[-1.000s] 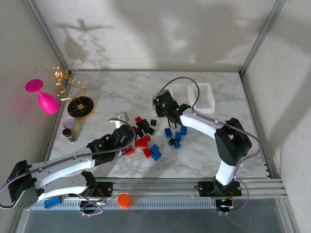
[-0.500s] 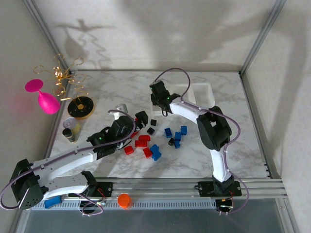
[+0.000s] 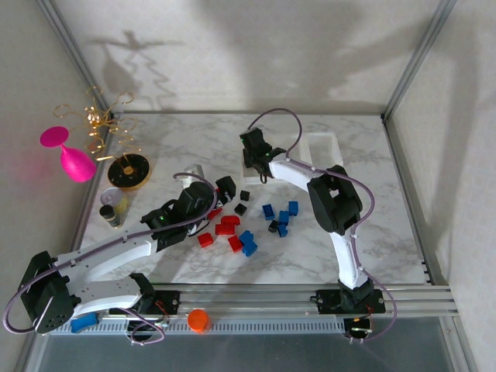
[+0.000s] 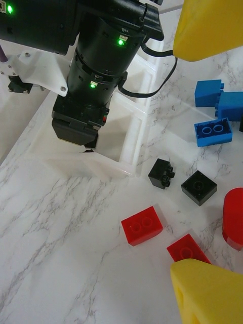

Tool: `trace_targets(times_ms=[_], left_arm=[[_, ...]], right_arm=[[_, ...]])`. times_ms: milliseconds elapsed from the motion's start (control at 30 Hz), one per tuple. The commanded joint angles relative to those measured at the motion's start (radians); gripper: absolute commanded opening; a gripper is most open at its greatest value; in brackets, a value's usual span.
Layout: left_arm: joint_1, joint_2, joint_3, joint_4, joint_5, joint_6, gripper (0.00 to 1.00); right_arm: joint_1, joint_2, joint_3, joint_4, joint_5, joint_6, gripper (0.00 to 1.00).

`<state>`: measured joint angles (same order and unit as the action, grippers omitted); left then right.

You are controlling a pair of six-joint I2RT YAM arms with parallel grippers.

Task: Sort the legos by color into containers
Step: Place the lego in the container, then pick up the lego from the center of the table.

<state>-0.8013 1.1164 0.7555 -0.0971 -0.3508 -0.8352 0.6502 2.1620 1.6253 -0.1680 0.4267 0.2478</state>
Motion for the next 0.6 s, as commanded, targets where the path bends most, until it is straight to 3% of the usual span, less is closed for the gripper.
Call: trace_targets(times_ms=[0,200,567], left_arm=[[0.008,-0.002,0.023,0.007,0.021,0.021,1.0],[0.008,-0.009,0.029,0.005,0.037,0.021,1.0],[-0.018,-0.05,-0.007,-0.008,0.11,-0.008,0.99]], right_arm=[[-0.003,-0.026,0.027,0.001,0.024,-0.004,0.44],[-0.001,-0.112,0.002,-0.012,-0.005,0.003,0.48],[-0.001,-0.412,-0.275,-0.029,-0.132,0.074,0.55]])
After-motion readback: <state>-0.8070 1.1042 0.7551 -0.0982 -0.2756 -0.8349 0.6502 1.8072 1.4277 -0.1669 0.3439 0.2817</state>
